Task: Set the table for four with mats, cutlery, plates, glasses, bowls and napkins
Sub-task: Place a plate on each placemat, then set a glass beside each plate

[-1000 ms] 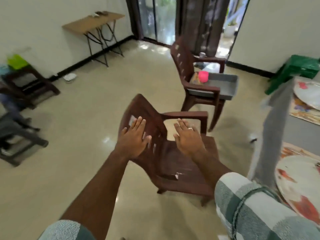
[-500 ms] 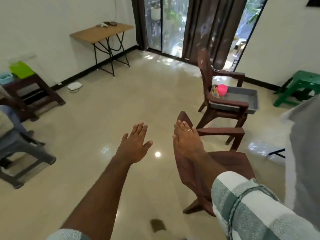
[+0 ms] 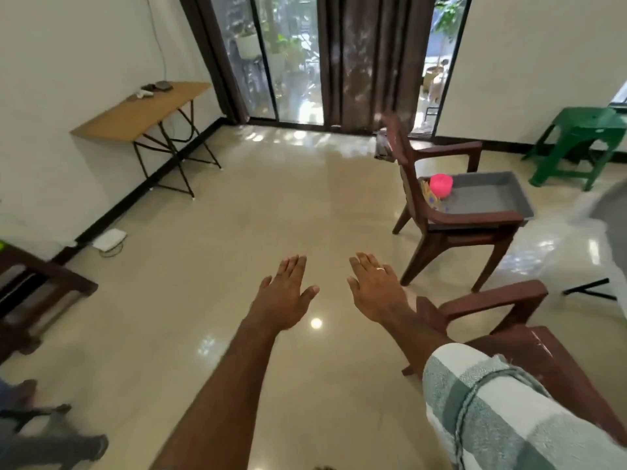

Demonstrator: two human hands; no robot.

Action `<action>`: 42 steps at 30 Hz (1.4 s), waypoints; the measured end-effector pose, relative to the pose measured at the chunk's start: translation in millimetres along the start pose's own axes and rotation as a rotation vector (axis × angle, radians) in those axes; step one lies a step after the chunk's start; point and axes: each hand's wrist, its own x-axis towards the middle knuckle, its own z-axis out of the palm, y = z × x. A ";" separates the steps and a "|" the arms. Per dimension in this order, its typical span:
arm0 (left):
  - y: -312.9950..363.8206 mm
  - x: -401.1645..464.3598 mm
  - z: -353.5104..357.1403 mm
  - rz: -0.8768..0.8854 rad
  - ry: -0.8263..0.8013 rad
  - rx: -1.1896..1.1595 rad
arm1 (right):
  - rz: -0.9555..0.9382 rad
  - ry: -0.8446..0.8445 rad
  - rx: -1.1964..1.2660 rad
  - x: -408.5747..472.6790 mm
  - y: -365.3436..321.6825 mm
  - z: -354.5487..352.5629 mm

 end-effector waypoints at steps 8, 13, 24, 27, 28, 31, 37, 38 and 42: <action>-37.1 195.8 -44.6 0.214 -0.019 0.055 | 0.140 0.115 -0.004 148.6 14.3 -7.6; -54.5 333.8 -69.0 0.354 -0.057 0.084 | 0.275 0.128 -0.003 259.0 34.8 -2.9; -3.9 607.6 -138.1 0.695 -0.159 0.187 | 0.559 0.267 0.005 460.6 122.8 -60.8; 30.5 694.2 -142.5 0.768 -0.171 0.214 | 0.640 0.349 0.028 520.8 174.9 -63.9; 42.5 721.7 -142.9 0.788 -0.175 0.228 | 0.670 0.374 0.032 540.8 193.3 -65.7; 79.2 797.5 -141.0 0.847 -0.199 0.263 | 0.757 0.415 0.050 596.5 249.4 -72.2; 162.5 940.8 -136.0 0.984 -0.318 0.385 | 0.949 0.406 0.181 690.4 366.0 -80.8; 177.2 962.2 -135.3 1.007 -0.327 0.411 | 0.970 0.405 0.198 701.3 382.1 -83.0; 237.3 1033.3 -122.0 1.130 -0.383 0.528 | 1.089 0.394 0.239 726.3 435.2 -83.4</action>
